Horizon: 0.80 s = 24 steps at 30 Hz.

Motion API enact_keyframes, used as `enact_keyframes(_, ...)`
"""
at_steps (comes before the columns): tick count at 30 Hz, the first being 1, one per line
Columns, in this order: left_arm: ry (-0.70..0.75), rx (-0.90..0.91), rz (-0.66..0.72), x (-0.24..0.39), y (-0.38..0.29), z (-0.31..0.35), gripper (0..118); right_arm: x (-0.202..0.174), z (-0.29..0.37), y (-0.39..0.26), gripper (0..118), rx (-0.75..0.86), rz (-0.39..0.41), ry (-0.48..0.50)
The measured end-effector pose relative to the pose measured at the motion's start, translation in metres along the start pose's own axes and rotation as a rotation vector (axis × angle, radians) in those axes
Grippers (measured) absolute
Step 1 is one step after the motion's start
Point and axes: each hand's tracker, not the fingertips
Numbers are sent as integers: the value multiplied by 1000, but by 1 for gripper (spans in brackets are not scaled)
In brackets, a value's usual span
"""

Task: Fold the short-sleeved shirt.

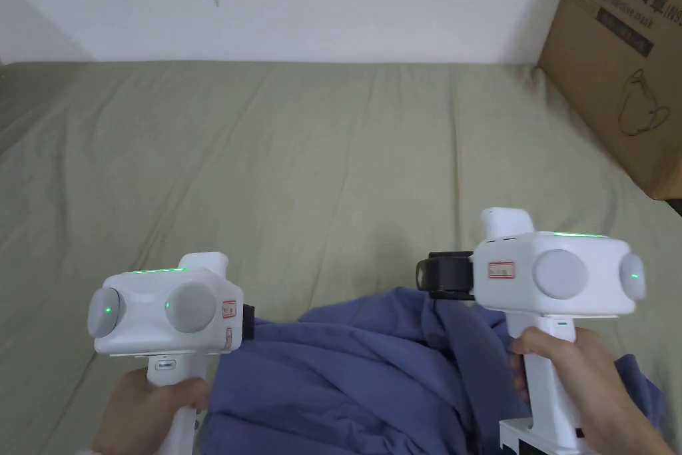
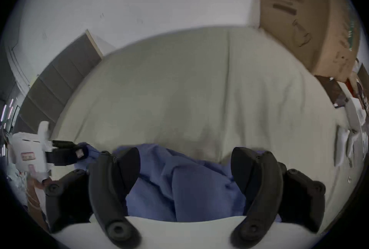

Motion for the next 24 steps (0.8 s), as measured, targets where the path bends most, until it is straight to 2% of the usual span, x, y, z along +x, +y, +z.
enact_keyframes(2, 0, -5, 3, -2, -1, -4, 6, -3, -26, -2, 92, -61, 33, 17)
enact_keyframes(3, -2, -9, 7, -3, -1, -6, 6, -2, -45, -4, 81, -100, 50, 19)
enact_keyframes(4, -3, -14, 12, -4, -2, -8, 6, -2, -61, -8, 60, -138, 69, -9)
enact_keyframes(5, -3, -18, 16, -5, -3, -9, 6, 0, -75, -13, 19, -178, 68, -62)
enact_keyframes(6, -3, -23, 15, -4, -3, -10, 6, 3, -81, -18, 7, -186, 34, -104)
enact_keyframes(7, 0, -28, 10, -4, -4, -9, 6, 7, -77, -16, 7, -139, -42, -21)
enact_keyframes(8, -1, -23, 0, -5, -5, -7, 6, 9, -67, -11, 7, -118, -67, -4)
enact_keyframes(10, -2, -20, -17, -4, -4, -1, 6, 15, -53, -3, 7, -101, -54, 19)
enact_keyframes(16, 19, 52, -29, -4, 7, 42, 5, 21, 25, 29, 7, 50, -43, -2)
enact_keyframes(24, 83, 249, -81, -5, 28, 151, 5, 21, 171, 58, 7, 272, -50, -45)
